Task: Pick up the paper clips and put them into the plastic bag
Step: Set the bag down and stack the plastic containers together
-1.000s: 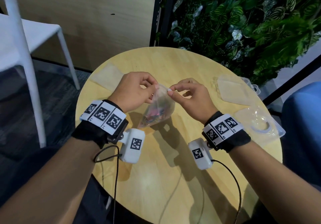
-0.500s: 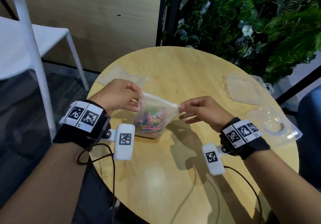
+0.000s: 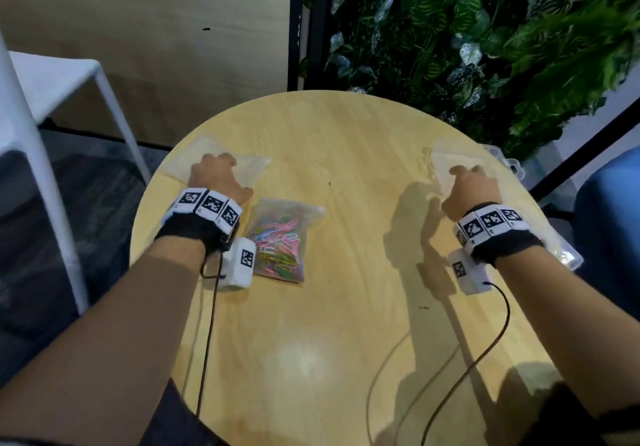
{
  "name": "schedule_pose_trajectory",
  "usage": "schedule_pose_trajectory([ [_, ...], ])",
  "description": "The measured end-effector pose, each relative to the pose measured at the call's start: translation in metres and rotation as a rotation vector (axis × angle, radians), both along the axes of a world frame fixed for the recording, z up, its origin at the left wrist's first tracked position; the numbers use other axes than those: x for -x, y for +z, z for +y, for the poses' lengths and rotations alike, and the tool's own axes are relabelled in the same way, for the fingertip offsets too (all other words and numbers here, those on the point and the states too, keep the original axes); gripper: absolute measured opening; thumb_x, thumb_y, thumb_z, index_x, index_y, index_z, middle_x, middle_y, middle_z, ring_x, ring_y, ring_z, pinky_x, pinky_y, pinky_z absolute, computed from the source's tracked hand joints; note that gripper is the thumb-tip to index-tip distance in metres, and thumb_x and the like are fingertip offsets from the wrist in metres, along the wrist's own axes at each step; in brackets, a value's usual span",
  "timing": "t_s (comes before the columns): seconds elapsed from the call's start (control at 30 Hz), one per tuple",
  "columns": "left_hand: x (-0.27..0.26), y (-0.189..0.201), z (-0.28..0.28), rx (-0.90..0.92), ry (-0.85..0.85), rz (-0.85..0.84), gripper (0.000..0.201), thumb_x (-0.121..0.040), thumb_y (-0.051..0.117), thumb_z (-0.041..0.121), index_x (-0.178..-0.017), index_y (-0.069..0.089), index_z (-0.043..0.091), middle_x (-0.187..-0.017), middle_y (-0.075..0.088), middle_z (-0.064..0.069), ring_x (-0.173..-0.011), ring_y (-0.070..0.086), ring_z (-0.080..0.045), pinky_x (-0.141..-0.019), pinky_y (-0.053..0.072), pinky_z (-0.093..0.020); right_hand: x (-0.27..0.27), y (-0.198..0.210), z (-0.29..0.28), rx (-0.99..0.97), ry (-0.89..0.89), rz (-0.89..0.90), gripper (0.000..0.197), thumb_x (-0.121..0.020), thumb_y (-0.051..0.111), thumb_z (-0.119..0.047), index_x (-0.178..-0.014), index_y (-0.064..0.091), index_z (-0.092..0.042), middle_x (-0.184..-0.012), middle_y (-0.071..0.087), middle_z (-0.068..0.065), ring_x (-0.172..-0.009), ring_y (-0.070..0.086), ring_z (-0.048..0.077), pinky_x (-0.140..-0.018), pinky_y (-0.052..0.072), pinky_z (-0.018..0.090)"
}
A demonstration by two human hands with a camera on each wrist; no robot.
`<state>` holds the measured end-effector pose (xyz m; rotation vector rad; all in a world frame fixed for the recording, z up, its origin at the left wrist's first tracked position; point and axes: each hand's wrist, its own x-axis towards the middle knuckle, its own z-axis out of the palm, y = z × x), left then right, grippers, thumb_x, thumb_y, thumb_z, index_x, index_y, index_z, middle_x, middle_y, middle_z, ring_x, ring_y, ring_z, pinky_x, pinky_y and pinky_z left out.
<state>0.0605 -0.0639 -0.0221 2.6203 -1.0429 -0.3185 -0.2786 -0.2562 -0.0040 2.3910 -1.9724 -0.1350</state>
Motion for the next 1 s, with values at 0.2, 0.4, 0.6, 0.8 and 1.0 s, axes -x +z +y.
schedule_pose_trajectory([
  [0.2, -0.006, -0.009, 0.004, 0.011, 0.019, -0.052, 0.017, -0.089, 0.065, 0.015, -0.087, 0.076, 0.003, -0.094, 0.075, -0.018, -0.087, 0.069, -0.038, -0.069, 0.051, -0.037, 0.014, -0.010, -0.035, -0.023, 0.141, 0.095, 0.030, -0.089, 0.052, -0.006, -0.114, 0.067, -0.011, -0.112, 0.068, 0.011, -0.098, 0.064, 0.030, -0.082, 0.053, 0.034],
  [0.4, 0.026, 0.035, -0.002, 0.295, -0.104, 0.041, 0.017, -0.100, 0.055, 0.017, -0.105, 0.064, 0.004, -0.110, 0.068, -0.020, -0.106, 0.063, -0.038, -0.086, 0.050, -0.043, -0.012, -0.004, 0.006, -0.103, 0.384, -0.147, 0.022, -0.091, 0.054, -0.012, -0.091, 0.076, -0.012, -0.092, 0.076, 0.006, -0.078, 0.068, 0.025, -0.071, 0.056, 0.032],
  [0.6, 0.088, 0.059, 0.014, 0.517, -0.508, 0.264, 0.011, -0.100, 0.059, 0.023, -0.101, 0.061, 0.012, -0.106, 0.072, -0.009, -0.099, 0.069, -0.023, -0.090, 0.056, -0.045, -0.014, -0.002, 0.096, -0.262, 0.682, -0.221, 0.020, -0.087, 0.058, -0.021, -0.078, 0.074, -0.013, -0.075, 0.073, 0.000, -0.063, 0.063, 0.015, -0.068, 0.053, 0.030],
  [0.8, 0.147, 0.039, 0.024, 0.374, -0.856, 0.407, 0.007, -0.102, 0.054, 0.025, -0.097, 0.054, 0.029, -0.125, 0.068, 0.006, -0.117, 0.062, -0.004, -0.100, 0.052, -0.036, 0.009, 0.014, 0.130, -0.225, 0.540, -0.339, 0.026, -0.082, 0.069, -0.042, -0.072, 0.069, -0.018, -0.065, 0.065, -0.006, -0.057, 0.054, 0.009, -0.056, 0.038, 0.021],
  [1.0, 0.169, 0.025, 0.016, 0.306, -0.892, 0.467, 0.012, -0.104, 0.050, 0.027, -0.100, 0.055, 0.017, -0.092, 0.069, -0.003, -0.083, 0.064, -0.017, -0.077, 0.054, -0.037, 0.050, 0.026, 0.104, -0.080, 0.613, -0.536, 0.058, -0.072, 0.080, -0.035, -0.119, 0.047, -0.026, -0.127, 0.053, -0.006, -0.108, 0.055, 0.013, -0.090, 0.046, 0.028],
])
